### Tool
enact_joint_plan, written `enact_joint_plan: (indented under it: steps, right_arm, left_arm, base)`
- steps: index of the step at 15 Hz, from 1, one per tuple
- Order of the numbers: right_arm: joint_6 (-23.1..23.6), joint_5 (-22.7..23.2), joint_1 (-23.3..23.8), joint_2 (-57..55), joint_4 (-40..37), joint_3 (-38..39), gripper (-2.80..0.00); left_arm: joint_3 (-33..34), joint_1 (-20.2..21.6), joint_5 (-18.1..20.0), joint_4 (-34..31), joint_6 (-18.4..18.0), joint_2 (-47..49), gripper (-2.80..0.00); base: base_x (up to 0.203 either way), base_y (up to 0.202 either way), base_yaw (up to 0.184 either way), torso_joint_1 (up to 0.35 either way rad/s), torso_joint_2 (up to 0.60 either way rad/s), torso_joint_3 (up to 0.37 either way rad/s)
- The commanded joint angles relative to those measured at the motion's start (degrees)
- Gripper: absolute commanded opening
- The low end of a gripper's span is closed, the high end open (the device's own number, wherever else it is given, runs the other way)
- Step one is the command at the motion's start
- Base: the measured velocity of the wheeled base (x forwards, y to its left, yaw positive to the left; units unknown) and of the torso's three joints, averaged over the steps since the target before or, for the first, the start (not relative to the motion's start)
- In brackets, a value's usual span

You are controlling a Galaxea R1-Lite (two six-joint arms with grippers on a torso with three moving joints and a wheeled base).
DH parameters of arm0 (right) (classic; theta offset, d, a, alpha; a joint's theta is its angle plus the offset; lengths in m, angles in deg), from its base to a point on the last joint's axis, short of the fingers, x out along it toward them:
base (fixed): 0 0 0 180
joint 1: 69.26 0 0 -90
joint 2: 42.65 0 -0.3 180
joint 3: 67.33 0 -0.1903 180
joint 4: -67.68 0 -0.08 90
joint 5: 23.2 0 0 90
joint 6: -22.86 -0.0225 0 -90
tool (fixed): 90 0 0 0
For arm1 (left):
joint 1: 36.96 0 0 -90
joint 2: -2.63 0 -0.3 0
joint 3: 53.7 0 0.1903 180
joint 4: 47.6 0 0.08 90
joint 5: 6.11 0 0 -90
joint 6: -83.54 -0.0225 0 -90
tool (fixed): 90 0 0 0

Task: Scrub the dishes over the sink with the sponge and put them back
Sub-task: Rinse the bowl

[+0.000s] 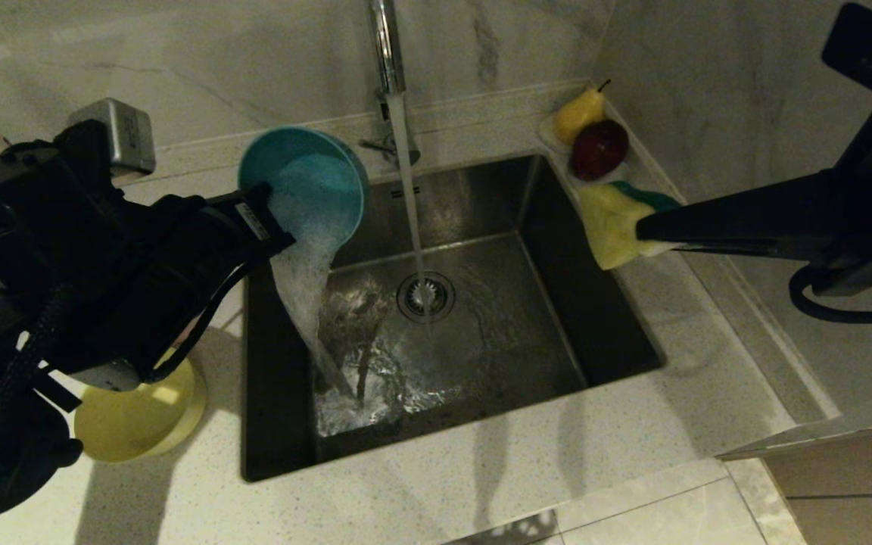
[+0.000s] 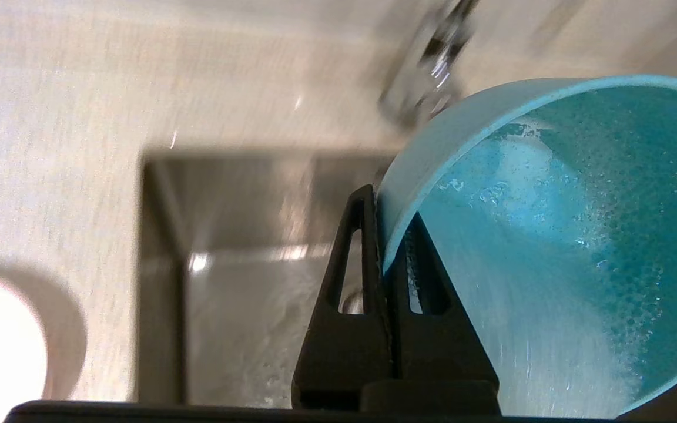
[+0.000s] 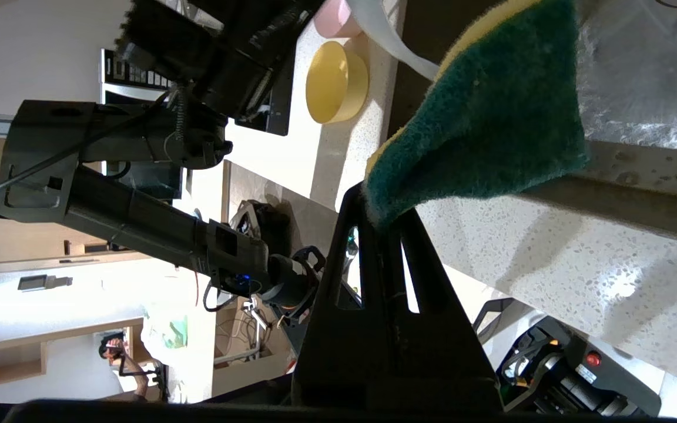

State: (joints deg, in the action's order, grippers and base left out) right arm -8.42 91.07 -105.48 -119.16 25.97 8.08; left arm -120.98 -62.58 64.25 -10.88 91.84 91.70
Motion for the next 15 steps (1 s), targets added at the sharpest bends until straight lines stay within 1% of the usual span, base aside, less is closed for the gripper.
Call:
enact_joint_plan:
  steps: [1,2,4,5,8,15]
  right_arm:
    - [-0.18,0.2,0.41,-0.07,1.29,1.77,-2.8]
    - [-0.18,0.25,0.45,-0.14,2.18,2.41,-2.8]
    - [-0.15,0.22,0.45,-0.58,2.61,3.09,-2.8]
    - [-0.1,0.16,0.45,-1.18,2.62,2.75,-2.8]
    - [-0.1,0.25,0.45,-1.19,2.61,2.74,-2.8]
    - [-0.14,0.28,0.42,-3.23,2.68,3.37,-2.8]
  left_arm:
    - [0.23,0.14,1.89,3.12,-1.55,-0.48,-2.8]
    - [0.37,0.14,3.2,4.21,-2.2,-0.77,-2.8]
    - [2.13,0.14,7.18,7.17,-3.65,-1.49,-2.8]
    - [3.75,0.14,9.25,10.54,-4.98,-2.15,-2.8]
    - [5.9,0.14,10.95,14.56,-8.65,-4.58,-2.8]
    - [10.5,0.39,15.79,16.19,-10.23,-11.59,-2.8]
  base:
    - [0.0,0.0,0.0,0.0,0.0,0.0]
    - [0.0,0.0,0.0,0.0,0.0,0.0]
    - [0.0,0.0,0.0,0.0,0.0,0.0]
    - [0.0,0.0,0.0,0.0,0.0,0.0]
    - [0.0,0.0,0.0,0.0,0.0,0.0]
    - [0.0,0.0,0.0,0.0,0.0,0.0]
